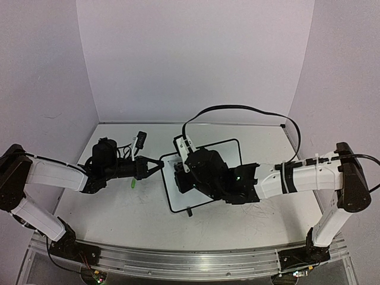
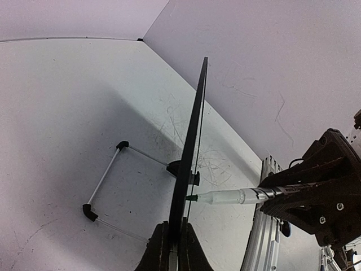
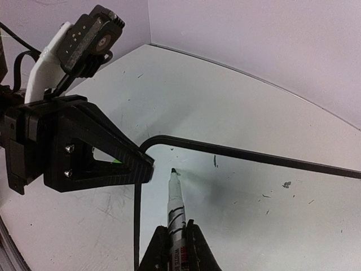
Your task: Write a sentence on the whiteboard
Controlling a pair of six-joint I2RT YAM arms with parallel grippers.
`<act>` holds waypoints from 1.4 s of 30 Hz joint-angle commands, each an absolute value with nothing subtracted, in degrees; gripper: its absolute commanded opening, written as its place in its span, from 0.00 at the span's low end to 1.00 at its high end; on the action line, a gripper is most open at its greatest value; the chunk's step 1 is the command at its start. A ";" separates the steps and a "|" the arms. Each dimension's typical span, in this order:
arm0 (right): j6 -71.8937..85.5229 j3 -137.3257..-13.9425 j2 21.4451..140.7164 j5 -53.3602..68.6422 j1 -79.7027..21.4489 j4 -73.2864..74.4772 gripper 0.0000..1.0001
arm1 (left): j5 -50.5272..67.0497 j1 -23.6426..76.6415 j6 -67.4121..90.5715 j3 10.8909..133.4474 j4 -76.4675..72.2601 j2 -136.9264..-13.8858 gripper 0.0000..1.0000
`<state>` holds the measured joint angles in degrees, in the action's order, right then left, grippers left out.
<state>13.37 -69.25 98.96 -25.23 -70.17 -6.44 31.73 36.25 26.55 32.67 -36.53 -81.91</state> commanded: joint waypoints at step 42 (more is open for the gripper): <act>15.22 -69.69 99.22 -25.15 -70.40 -4.46 0.00 | 31.12 35.85 26.28 33.92 -38.32 -80.21 0.00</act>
<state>14.05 -69.73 99.66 -22.51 -70.27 -5.26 31.64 36.25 26.61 32.67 -36.51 -81.91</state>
